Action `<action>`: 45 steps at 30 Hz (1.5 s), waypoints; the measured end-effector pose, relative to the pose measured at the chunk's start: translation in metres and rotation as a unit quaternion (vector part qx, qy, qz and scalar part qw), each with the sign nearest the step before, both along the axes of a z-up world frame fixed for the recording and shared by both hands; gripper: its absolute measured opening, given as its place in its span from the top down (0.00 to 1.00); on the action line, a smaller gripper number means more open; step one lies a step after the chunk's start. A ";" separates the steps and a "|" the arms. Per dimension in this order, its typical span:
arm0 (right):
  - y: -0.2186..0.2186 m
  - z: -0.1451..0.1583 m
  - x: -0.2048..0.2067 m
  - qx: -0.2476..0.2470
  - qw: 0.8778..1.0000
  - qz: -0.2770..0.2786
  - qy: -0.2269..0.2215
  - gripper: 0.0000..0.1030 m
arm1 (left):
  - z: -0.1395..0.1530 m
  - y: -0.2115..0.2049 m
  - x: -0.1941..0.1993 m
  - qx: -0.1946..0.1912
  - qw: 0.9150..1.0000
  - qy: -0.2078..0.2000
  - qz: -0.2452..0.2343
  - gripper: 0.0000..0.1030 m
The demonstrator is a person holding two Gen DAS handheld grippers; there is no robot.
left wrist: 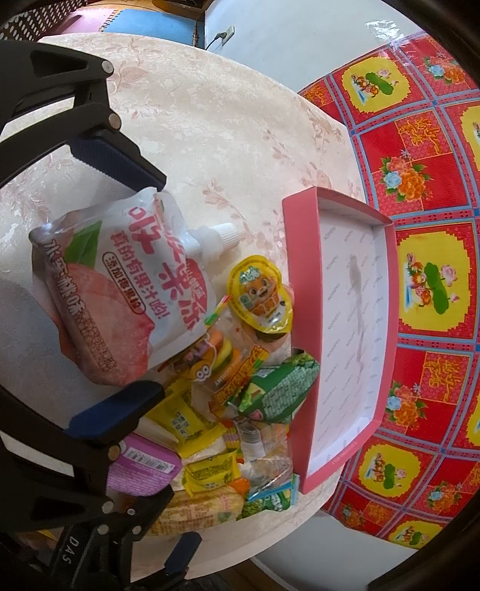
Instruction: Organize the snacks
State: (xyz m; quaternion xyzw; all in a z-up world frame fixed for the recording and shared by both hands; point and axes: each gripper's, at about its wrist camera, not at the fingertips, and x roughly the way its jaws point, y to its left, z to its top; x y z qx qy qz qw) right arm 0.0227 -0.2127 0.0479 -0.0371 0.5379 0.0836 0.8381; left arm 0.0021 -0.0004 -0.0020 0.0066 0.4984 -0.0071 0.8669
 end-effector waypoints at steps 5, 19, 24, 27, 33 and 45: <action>-0.001 0.001 -0.003 0.002 1.000 0.006 -0.006 0.07 | 0.000 0.000 -0.004 0.000 1.000 -0.011 0.002 0.00; 0.004 0.020 -0.015 0.035 0.997 0.053 -0.042 0.19 | 0.023 0.011 -0.016 -0.022 0.999 -0.039 -0.015 0.13; 0.004 0.027 -0.018 0.050 0.997 0.050 -0.041 0.21 | 0.032 0.020 -0.026 -0.026 0.999 -0.041 -0.019 0.13; 0.001 0.028 -0.022 0.055 0.997 0.045 -0.038 0.23 | 0.033 0.025 -0.034 -0.033 0.999 -0.037 -0.019 0.14; -0.002 0.024 -0.027 0.061 0.997 0.043 -0.032 0.26 | 0.034 0.028 -0.042 -0.047 0.998 -0.032 -0.022 0.15; 0.001 0.020 -0.016 0.072 0.997 0.030 -0.023 0.28 | 0.021 0.020 -0.031 -0.068 0.997 -0.013 -0.026 0.18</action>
